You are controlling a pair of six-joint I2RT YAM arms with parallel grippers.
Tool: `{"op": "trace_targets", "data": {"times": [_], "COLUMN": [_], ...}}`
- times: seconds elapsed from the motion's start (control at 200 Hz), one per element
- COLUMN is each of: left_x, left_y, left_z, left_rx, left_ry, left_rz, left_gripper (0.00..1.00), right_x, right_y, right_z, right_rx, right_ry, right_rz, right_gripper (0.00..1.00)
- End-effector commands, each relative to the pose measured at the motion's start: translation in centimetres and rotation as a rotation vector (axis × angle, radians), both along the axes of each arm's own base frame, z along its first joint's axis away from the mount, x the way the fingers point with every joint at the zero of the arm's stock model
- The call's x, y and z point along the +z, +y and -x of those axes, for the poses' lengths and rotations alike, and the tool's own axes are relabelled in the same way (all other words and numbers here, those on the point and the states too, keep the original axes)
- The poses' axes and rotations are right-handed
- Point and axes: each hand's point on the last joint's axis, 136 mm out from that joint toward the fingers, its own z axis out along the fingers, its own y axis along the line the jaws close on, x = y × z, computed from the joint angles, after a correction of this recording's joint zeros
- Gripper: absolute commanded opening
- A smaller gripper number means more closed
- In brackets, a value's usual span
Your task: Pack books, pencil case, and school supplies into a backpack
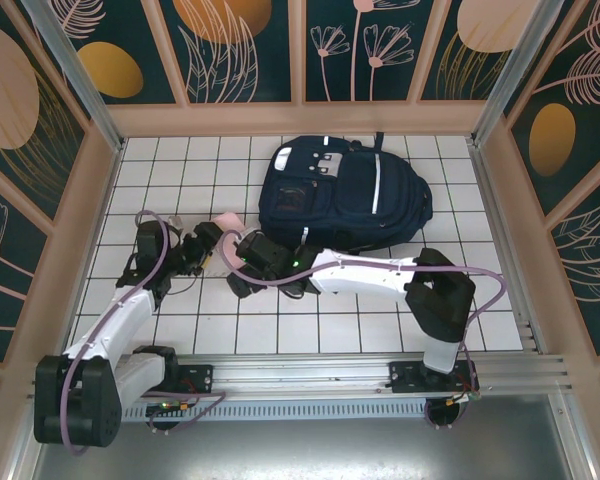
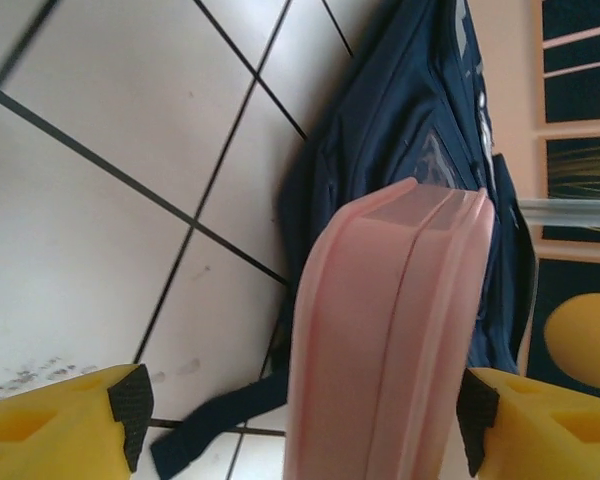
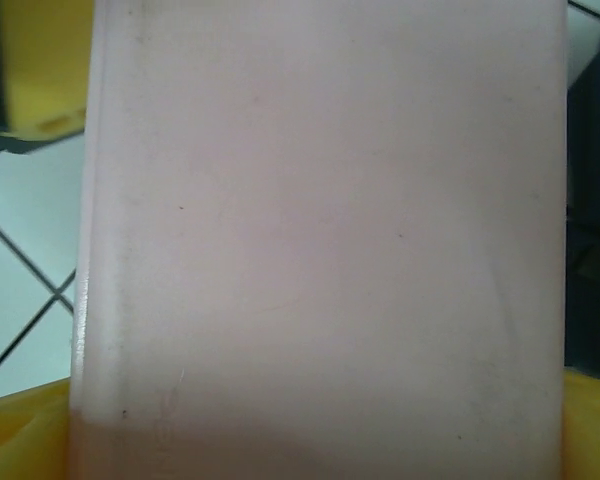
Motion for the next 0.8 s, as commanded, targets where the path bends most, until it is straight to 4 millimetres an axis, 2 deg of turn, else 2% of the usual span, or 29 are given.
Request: {"op": "trace_targets", "data": {"times": [0.0,0.11,0.16,0.26,0.34,0.49,0.56,0.696,0.796], "left_x": [2.8,3.1,3.2,3.8,4.7,6.2,6.6,7.5,8.4], "left_y": [-1.3,-1.5,-1.6,-1.5,-1.3,-0.8,-0.5,0.1,0.8], "left_z": [-0.8,-0.7,-0.6,-0.7,-0.9,-1.4,-1.6,-2.1,-2.4], "left_rx": [-0.054,-0.055,-0.056,-0.049,-0.033,0.02,0.048,0.106,0.157], "left_ry": [-0.114,-0.126,-0.131,-0.154,-0.179,-0.21,-0.214,-0.23,-0.26], "left_rz": [0.101,0.124,0.132,0.142,0.149,0.173,0.188,0.219,0.225], "left_gripper": [0.79,0.71,0.64,0.41,0.3,0.23,0.19,0.19,0.18], "right_x": [4.6,4.9,4.8,4.8,4.4,4.3,4.8,6.1,8.0], "right_y": [2.1,2.1,1.9,1.5,1.3,0.2,-0.5,-1.7,-2.6], "right_z": [0.8,0.9,0.7,0.3,0.4,-0.5,-0.8,-0.8,-0.5], "right_rx": [0.046,0.044,0.03,0.008,-0.002,-0.086,-0.121,-0.165,-0.185], "right_ry": [0.014,0.04,0.046,0.055,0.068,0.049,0.047,0.094,0.128], "right_rz": [-0.2,-0.237,-0.24,-0.25,-0.237,-0.215,-0.236,-0.336,-0.46], "right_gripper": [0.8,0.8,0.8,0.8,0.87,0.98,0.99,0.99,0.99]}}
